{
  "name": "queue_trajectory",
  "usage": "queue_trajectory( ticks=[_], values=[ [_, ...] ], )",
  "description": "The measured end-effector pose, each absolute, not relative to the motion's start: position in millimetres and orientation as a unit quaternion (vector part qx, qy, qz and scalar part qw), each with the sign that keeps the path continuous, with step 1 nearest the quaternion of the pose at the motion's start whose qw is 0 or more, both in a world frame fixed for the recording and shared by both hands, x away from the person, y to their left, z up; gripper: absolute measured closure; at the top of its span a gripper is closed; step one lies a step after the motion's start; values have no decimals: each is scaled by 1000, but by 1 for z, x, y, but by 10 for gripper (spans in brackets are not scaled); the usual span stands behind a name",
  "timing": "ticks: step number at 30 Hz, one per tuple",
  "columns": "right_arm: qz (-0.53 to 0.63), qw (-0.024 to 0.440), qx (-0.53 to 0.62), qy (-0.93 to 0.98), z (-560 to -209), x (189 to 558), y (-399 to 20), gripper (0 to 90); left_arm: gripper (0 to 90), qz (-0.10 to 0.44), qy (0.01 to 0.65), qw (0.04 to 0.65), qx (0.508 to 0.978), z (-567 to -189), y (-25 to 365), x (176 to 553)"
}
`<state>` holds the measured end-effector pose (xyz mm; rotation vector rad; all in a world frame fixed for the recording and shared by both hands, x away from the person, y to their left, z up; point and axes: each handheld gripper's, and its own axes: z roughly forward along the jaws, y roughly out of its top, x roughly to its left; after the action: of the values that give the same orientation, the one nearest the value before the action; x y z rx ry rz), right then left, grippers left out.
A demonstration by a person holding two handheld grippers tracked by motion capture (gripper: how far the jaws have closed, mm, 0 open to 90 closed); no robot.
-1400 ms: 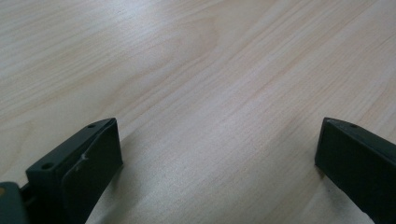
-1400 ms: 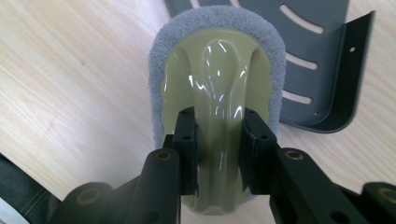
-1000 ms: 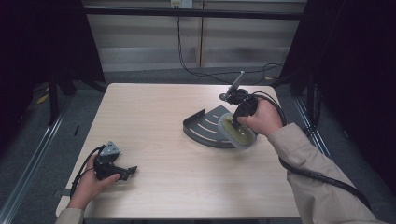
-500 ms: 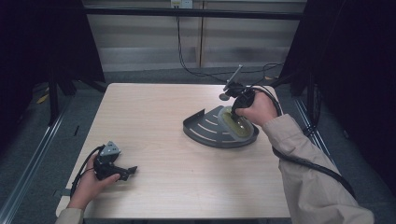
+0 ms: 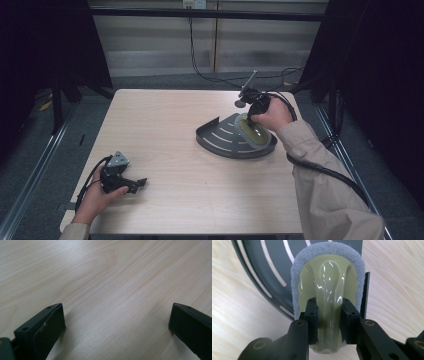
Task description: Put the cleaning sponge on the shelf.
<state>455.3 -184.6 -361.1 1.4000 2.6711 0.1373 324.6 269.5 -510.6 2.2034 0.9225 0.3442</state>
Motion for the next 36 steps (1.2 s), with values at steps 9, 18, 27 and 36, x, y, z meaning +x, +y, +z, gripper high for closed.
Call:
queue_trajectory(
  ticks=[9,18,27,36],
  values=[
    [47,59,466,881,-371,462,-191,712,1,133,357,356,853,-511,269,325],
    [46,62,469,880,-378,467,-198,712,1,133,357,356,853,-511,269,324],
    [43,62,468,880,-388,471,-199,712,2,134,359,355,853,-510,269,324],
    [39,58,471,880,-398,475,-205,711,3,134,358,355,853,-510,269,324]
  ],
)
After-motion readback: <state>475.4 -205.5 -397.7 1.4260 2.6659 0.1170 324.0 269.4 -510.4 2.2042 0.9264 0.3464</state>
